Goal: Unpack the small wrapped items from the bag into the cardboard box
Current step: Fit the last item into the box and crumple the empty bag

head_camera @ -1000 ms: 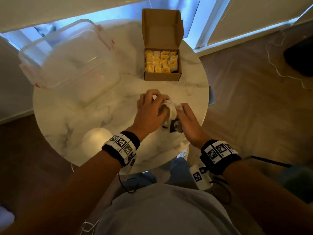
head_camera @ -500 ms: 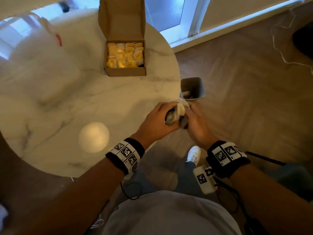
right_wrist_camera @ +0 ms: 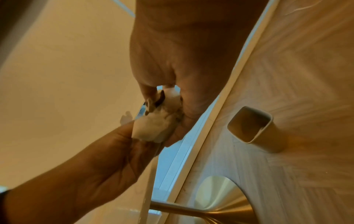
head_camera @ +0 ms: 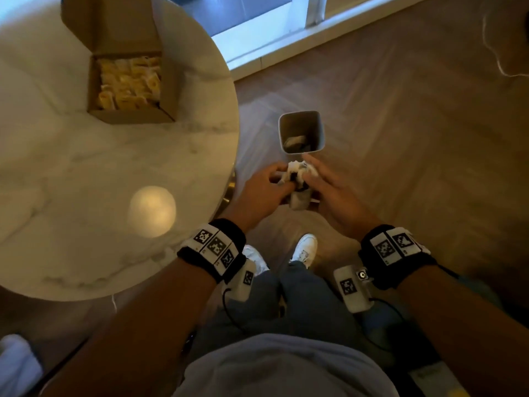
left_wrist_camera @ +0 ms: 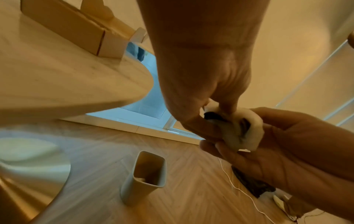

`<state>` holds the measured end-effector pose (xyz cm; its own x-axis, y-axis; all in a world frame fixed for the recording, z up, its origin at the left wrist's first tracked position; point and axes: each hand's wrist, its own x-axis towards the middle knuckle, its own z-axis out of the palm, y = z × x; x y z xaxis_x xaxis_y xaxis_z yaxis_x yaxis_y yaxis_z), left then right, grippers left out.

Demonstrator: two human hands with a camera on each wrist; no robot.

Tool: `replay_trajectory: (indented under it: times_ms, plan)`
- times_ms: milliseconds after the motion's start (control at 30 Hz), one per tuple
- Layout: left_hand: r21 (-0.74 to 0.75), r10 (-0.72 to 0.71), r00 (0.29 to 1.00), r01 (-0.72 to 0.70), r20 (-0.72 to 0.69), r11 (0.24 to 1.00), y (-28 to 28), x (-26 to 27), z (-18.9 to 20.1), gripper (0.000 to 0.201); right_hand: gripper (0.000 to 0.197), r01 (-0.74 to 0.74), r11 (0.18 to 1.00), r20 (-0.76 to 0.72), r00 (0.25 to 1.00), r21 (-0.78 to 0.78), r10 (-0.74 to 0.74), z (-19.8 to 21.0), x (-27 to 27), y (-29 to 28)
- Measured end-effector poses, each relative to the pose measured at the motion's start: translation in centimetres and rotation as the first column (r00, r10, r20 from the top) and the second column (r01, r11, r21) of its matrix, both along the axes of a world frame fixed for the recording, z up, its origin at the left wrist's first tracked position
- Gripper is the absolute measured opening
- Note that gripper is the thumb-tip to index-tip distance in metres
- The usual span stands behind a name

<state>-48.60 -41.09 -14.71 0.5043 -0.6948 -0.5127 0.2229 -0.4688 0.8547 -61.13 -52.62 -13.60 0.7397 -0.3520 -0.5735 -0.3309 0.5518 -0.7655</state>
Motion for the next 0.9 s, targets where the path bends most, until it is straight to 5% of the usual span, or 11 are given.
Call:
replay_trajectory:
  times_ms: [167, 400, 500, 667, 900]
  plan:
    - [0.148, -0.016, 0.982, -0.012, 0.188, 0.989, -2.7, 0.7, -2.8, 0.036, 0.042, -0.027, 0.983, -0.016, 1.0, -0.179, 0.025, -2.3, -0.8, -2.6]
    - [0.24, -0.25, 0.926, 0.184, 0.284, 0.953, -6.4, 2.4, -8.7, 0.024, 0.039, -0.181, 0.834, -0.204, 0.975, -0.52, 0.085, -8.8, 1.9, -9.3]
    - [0.384, -0.41, 0.859, 0.283, 0.306, 0.879, -7.9, 2.9, -12.9, 0.022, 0.037, -0.207, 0.763, -0.26, 0.964, -0.613, 0.052, -13.6, 4.4, -13.4]
    - [0.465, -0.489, 0.84, 0.346, 0.233, 0.815, -8.8, 2.2, -20.1, 0.011, 0.038, -0.306, 0.659, -0.341, 0.937, -0.687, 0.08, -23.3, 8.9, -19.5]
    - [0.497, -0.405, 0.914, 0.366, -0.032, 0.787, -7.8, -2.7, -29.3, 0.011, 0.04, -0.366, 0.679, -0.392, 0.912, -0.636, 0.124, -37.6, 14.3, -23.9]
